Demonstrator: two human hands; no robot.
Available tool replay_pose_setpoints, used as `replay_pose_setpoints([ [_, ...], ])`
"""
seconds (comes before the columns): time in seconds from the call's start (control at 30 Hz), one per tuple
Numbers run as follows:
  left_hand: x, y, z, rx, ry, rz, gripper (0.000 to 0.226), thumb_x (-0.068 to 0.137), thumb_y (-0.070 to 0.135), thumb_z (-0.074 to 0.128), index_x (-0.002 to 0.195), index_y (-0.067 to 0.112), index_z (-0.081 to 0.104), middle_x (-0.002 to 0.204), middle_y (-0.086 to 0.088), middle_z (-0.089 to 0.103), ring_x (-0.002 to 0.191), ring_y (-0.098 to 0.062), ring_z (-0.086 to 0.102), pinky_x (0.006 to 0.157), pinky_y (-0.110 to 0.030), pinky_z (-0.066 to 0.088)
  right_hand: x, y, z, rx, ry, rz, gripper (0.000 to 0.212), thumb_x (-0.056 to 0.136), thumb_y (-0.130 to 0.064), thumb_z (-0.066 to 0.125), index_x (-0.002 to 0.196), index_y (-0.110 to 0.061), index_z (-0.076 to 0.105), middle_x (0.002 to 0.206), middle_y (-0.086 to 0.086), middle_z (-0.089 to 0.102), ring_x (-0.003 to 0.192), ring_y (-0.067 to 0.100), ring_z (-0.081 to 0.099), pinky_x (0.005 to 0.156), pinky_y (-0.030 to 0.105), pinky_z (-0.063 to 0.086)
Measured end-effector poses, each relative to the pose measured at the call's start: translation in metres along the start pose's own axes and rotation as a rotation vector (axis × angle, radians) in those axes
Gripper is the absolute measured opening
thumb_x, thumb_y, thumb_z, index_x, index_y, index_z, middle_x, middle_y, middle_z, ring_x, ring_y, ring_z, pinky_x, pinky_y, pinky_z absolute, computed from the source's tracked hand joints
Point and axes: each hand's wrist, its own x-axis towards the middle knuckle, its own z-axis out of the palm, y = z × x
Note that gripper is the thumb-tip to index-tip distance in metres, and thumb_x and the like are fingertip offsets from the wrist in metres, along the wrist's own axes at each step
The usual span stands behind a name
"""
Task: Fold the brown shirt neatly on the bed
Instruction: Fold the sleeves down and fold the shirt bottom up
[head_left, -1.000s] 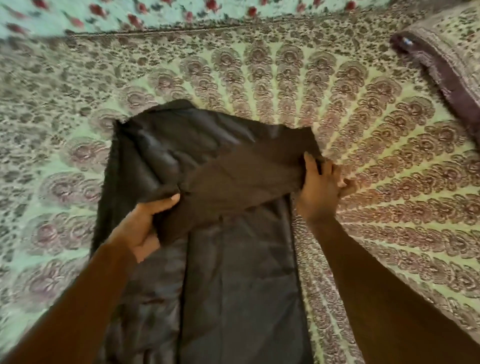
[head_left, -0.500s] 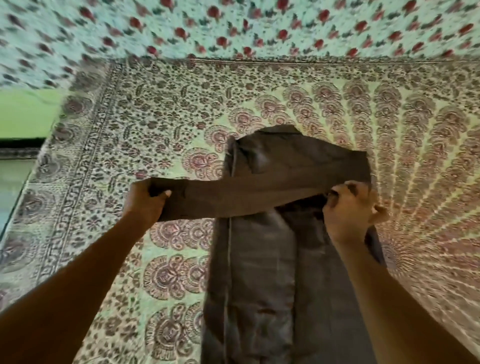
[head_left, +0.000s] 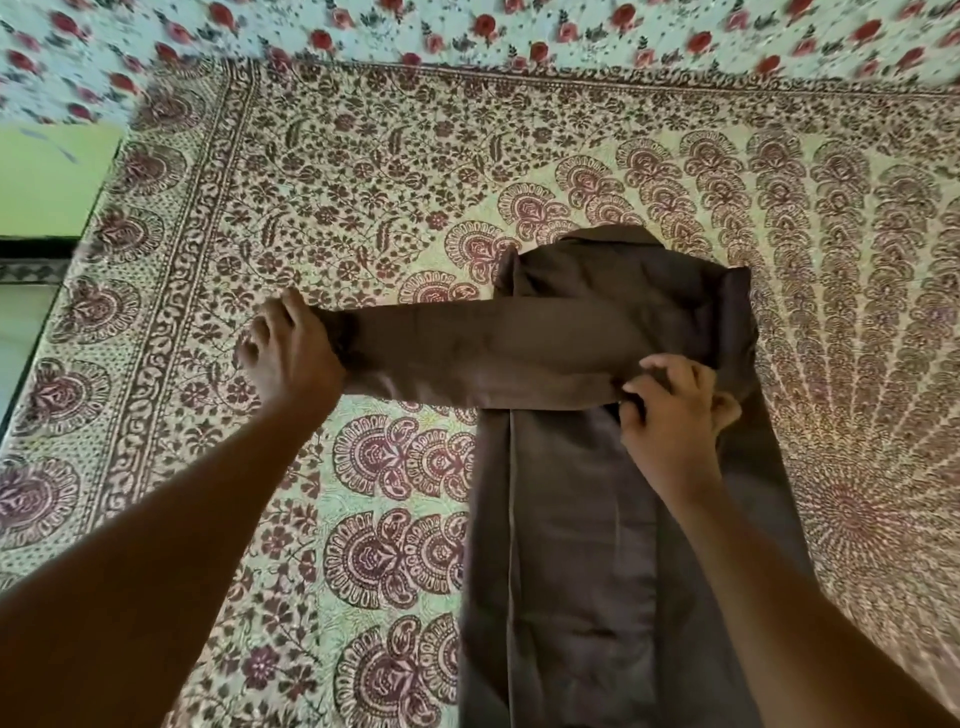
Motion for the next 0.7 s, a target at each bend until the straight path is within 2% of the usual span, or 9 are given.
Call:
replay_pose_setpoints([
  [0.07,-0.008,0.002,0.012,0.070,0.018,0.045,0.087,0.089,0.017,0.074,0.157,0.011,0.019,0.166,-0.024,0.011,0.153,-0.047,0.011,0.119,-0.066,0.012,-0.001,0.000,0.005,0.009,-0.022,0.021,0.020,0.079,-0.021,0.059,0.088,-0.016,0.076,0.125,0.005,0.058,0.120,0.027,0.039,0.093,0.059,0.035],
  [0.13,-0.021,0.014,0.021,0.089,0.096,0.202,0.075,0.095,0.023,0.066,0.157,0.014,0.025,0.169,-0.018,0.007,0.155,-0.043,0.009,0.120,-0.064,0.008,0.000,0.002,0.007,0.017,-0.031,0.028,0.021,0.079,-0.021,0.059,0.088,-0.016,0.077,0.125,0.004,0.058,0.120,0.027,0.040,0.093,0.059,0.036],
  [0.2,-0.036,0.026,0.033,0.108,0.063,0.435,0.064,0.098,0.029,0.060,0.155,0.017,0.032,0.168,-0.011,0.019,0.153,-0.037,0.021,0.122,-0.063,0.014,-0.001,0.004,0.007,0.011,-0.045,0.028,0.015,0.080,-0.017,0.065,0.089,-0.017,0.077,0.125,0.004,0.058,0.120,0.029,0.041,0.093,0.059,0.036],
  [0.27,-0.050,0.034,0.048,0.132,-0.043,0.576,0.058,0.102,0.036,0.053,0.155,0.021,0.035,0.165,-0.007,0.030,0.150,-0.031,0.031,0.121,-0.057,0.027,-0.003,0.006,0.006,-0.010,-0.075,0.035,0.018,0.076,-0.011,0.075,0.093,-0.017,0.076,0.127,0.005,0.057,0.123,0.029,0.040,0.094,0.060,0.034],
  [0.37,-0.062,0.045,0.058,0.186,-0.043,0.585,0.051,0.099,0.030,0.058,0.148,0.019,0.047,0.161,-0.011,0.037,0.146,-0.033,0.036,0.112,-0.056,0.036,-0.008,0.015,-0.001,-0.062,-0.114,0.113,0.037,0.073,-0.011,0.079,0.109,-0.019,0.072,0.137,0.007,0.050,0.129,0.030,0.033,0.098,0.063,0.031],
  [0.47,-0.069,0.062,0.057,0.184,0.058,0.583,0.050,0.081,0.013,0.072,0.130,0.012,0.059,0.145,-0.014,0.050,0.133,-0.036,0.048,0.103,-0.056,0.041,-0.015,0.032,-0.010,-0.088,-0.160,0.264,0.051,0.078,-0.015,0.075,0.127,-0.021,0.063,0.144,0.009,0.041,0.132,0.033,0.030,0.101,0.065,0.029],
  [0.57,-0.087,0.096,0.054,-0.023,0.091,0.742,0.043,0.076,0.010,0.069,0.119,0.014,0.063,0.127,-0.010,0.060,0.112,-0.037,0.060,0.089,-0.050,0.047,-0.028,0.050,-0.019,-0.102,-0.152,0.381,0.053,0.084,-0.018,0.073,0.134,-0.020,0.056,0.145,0.012,0.040,0.130,0.038,0.035,0.101,0.064,0.032],
  [0.63,-0.111,0.129,0.053,-0.180,0.018,0.903,0.032,0.084,0.012,0.060,0.115,0.015,0.065,0.116,-0.008,0.064,0.101,-0.035,0.063,0.080,-0.046,0.054,-0.041,0.061,-0.024,-0.101,-0.128,0.432,0.050,0.088,-0.022,0.071,0.135,-0.017,0.054,0.143,0.016,0.042,0.127,0.041,0.039,0.099,0.063,0.036],
  [0.7,-0.143,0.162,0.057,-0.303,-0.132,0.977,0.031,0.090,0.018,0.051,0.118,0.015,0.065,0.111,-0.006,0.067,0.098,-0.032,0.065,0.076,-0.043,0.058,-0.057,0.072,-0.028,-0.083,-0.125,0.460,0.045,0.091,-0.026,0.069,0.133,-0.014,0.057,0.138,0.018,0.045,0.123,0.043,0.044,0.097,0.062,0.041],
])
